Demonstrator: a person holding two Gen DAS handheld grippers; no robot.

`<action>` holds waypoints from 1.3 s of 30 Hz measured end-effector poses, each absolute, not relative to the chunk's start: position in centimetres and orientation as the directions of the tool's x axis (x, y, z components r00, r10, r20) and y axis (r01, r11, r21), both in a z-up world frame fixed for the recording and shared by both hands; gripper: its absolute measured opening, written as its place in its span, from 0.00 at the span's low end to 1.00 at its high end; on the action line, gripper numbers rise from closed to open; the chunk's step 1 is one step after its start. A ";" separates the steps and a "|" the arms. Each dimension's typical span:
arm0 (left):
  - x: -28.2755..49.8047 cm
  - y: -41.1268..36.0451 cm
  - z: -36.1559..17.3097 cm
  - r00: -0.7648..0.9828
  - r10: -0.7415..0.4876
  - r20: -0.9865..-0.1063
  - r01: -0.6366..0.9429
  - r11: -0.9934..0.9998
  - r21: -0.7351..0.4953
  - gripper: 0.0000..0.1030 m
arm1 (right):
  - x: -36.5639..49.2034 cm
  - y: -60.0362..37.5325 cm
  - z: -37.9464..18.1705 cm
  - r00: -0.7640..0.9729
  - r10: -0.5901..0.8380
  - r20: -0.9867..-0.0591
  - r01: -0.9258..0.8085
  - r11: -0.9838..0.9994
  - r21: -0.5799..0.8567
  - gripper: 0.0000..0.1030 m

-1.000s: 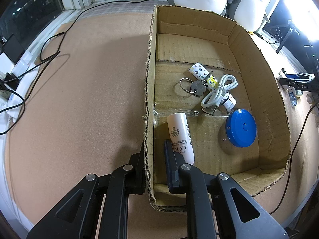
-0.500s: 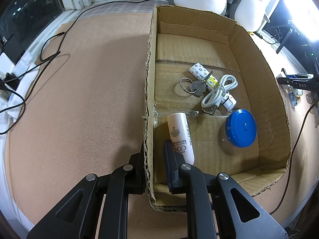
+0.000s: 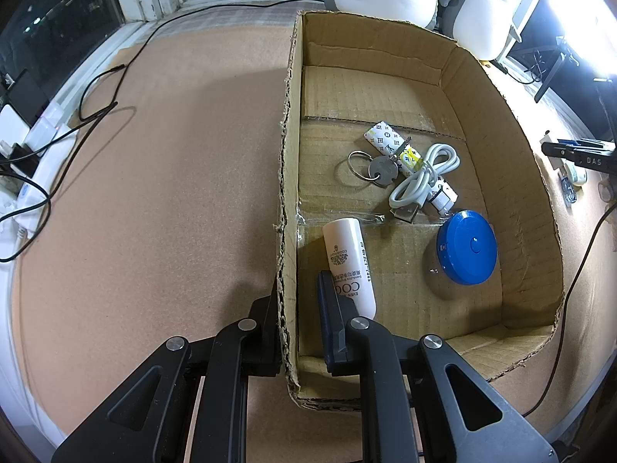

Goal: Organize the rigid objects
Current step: 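Return the right gripper and grasp the white USB charger, then carry the charger into the box and release it with the right gripper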

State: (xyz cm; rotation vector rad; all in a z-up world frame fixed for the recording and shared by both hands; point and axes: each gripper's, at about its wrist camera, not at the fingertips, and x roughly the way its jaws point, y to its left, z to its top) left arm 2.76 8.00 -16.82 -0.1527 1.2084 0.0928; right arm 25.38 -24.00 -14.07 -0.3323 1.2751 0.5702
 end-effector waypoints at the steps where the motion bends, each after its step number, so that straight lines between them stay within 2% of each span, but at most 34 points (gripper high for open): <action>1: 2.8 8.0 -16.8 0.352 -0.010 -0.936 -0.153 0.986 -0.068 0.13 | 25.2 -23.8 -13.6 0.184 0.230 -0.956 -0.574 0.814 0.085 0.31; 24: 2.8 8.0 -16.7 0.354 -0.010 -0.935 -0.156 0.985 -0.070 0.13 | 20.1 -9.5 -5.4 0.195 0.461 -0.866 -0.723 0.664 0.191 0.31; 29: 2.8 8.0 -16.7 0.355 -0.011 -0.935 -0.157 0.985 -0.071 0.13 | 19.3 -5.0 -6.1 0.175 0.458 -0.872 -0.754 0.631 0.180 0.31; 39: 3.2 7.9 -16.7 0.355 -0.011 -0.935 -0.159 0.985 -0.072 0.13 | 18.7 -0.8 -10.4 0.157 0.365 -0.918 -0.774 0.623 0.115 0.31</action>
